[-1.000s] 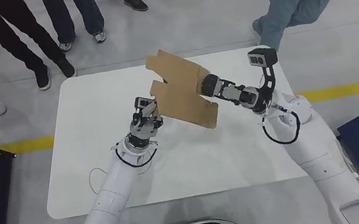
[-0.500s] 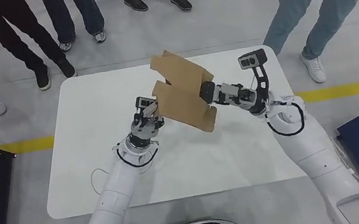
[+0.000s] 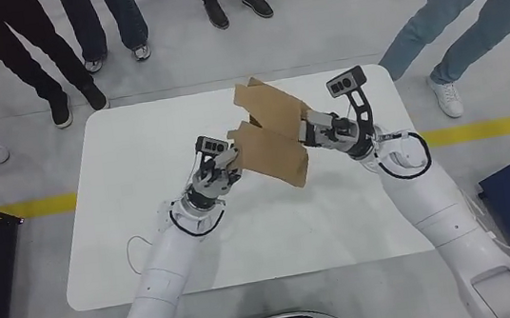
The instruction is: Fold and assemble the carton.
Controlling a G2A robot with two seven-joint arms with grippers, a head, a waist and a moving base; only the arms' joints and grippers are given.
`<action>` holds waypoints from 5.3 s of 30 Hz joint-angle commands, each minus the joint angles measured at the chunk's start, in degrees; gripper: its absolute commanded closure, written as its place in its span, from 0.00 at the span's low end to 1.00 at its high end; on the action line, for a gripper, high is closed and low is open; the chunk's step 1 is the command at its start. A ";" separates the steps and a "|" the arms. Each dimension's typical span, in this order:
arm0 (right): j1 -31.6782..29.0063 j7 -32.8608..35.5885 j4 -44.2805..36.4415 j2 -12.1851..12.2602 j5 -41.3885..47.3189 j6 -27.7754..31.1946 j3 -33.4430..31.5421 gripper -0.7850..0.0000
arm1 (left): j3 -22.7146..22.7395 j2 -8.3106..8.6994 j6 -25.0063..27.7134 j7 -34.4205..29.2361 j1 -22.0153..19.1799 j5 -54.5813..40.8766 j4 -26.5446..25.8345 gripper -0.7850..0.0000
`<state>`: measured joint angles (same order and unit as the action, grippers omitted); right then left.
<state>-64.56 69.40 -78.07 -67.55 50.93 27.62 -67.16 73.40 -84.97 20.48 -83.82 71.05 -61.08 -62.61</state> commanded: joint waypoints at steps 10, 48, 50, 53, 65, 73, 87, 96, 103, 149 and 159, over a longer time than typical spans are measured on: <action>1.59 -0.49 1.29 -0.02 -1.66 -1.31 -1.42 0.64 | 4.92 0.98 1.28 1.28 1.30 7.69 -2.70 1.00; 2.51 1.68 0.74 0.28 -9.64 -4.88 -0.31 0.71 | 4.75 4.71 10.36 10.37 1.12 18.88 -1.73 1.00; 2.69 1.57 0.63 0.11 -9.75 -4.78 0.43 0.70 | 4.37 4.88 10.39 10.40 1.06 19.07 -1.86 1.00; 3.04 1.41 0.65 -0.08 -10.43 -4.60 1.27 0.69 | 4.03 5.21 10.46 10.48 1.21 19.31 -2.09 1.00; 3.02 1.07 0.30 -0.14 -11.65 -4.31 1.51 1.00 | 3.00 6.29 11.90 11.91 1.86 17.78 -2.66 1.00; 2.13 0.75 0.92 0.32 -12.50 -3.93 -0.30 1.00 | 2.91 6.44 13.45 13.46 2.78 13.14 -2.53 0.00; 0.54 -1.15 -0.20 0.00 -5.57 -5.04 -0.72 1.00 | 6.48 7.73 20.90 20.92 10.16 18.03 -1.85 0.00; 0.33 -0.02 8.22 -2.72 20.89 -16.56 3.68 1.00 | 1.56 7.59 24.91 24.92 8.34 20.97 -6.63 0.00; -0.07 4.20 11.54 -3.95 27.91 -23.07 5.26 1.00 | 1.53 8.53 27.26 27.28 8.49 25.65 -12.08 0.00; -5.89 12.99 13.08 -8.24 40.78 -39.26 6.88 1.00 | -3.08 8.70 17.19 57.49 7.06 69.57 -31.87 0.00; -7.03 13.45 11.61 -8.40 38.98 -40.40 5.93 1.00 | -4.05 9.02 14.94 58.36 7.12 72.94 -32.59 0.00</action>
<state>-71.52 82.86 -66.40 -75.93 89.90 -12.69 -61.11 69.41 -75.99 35.58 -25.52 78.10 11.60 -95.17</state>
